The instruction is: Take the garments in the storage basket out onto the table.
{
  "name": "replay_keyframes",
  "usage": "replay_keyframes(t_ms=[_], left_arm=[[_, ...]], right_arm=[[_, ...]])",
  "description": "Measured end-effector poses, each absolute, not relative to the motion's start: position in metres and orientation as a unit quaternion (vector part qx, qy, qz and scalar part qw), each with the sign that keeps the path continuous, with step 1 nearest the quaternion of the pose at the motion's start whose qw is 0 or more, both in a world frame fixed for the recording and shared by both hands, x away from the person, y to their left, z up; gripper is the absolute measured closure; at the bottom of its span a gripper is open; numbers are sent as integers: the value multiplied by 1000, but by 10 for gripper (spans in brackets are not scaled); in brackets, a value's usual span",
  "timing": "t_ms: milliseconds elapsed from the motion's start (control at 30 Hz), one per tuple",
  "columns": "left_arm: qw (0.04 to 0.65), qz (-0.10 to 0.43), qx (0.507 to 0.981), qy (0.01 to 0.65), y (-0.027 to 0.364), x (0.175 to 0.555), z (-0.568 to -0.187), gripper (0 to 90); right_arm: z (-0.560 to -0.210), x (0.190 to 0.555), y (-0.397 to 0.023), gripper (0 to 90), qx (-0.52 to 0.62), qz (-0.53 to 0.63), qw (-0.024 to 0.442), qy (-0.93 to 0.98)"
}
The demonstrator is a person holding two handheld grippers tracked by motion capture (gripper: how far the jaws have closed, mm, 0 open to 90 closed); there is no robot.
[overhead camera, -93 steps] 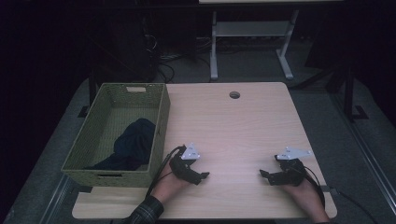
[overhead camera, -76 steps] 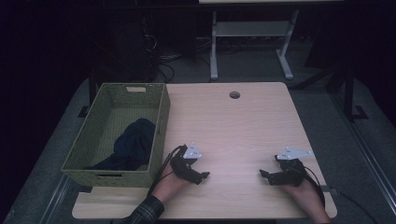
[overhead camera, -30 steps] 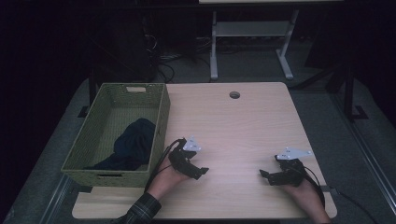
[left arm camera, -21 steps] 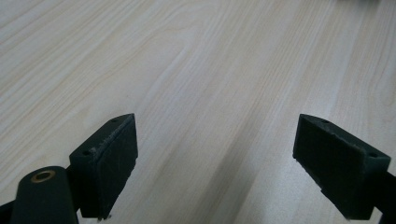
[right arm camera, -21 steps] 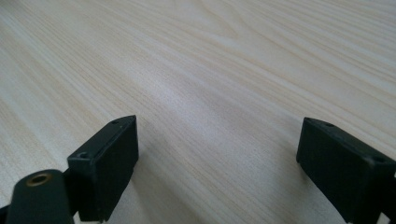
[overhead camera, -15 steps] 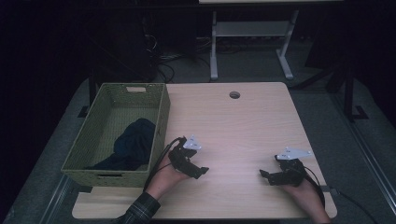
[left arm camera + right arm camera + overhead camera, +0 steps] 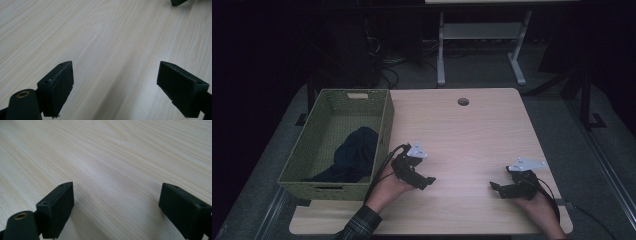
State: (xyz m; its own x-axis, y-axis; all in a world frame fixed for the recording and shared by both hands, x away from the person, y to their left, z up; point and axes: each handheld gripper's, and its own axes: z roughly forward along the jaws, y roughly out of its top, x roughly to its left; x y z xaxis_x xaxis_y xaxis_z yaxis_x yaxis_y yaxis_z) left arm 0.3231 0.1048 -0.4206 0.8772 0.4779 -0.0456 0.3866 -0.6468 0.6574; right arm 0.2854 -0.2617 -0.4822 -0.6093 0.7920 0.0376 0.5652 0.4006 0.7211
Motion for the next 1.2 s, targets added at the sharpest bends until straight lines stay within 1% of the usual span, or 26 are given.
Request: replay_keyframes(t_ms=[300,1200], left_arm=[[350,56,905,237,105,323,-417,136],[366,54,899,235,109,333,-389,139]], right_arm=[[-482,285,-262,125,413,360,158,822],[-482,285,-262,125,413,360,158,822]])
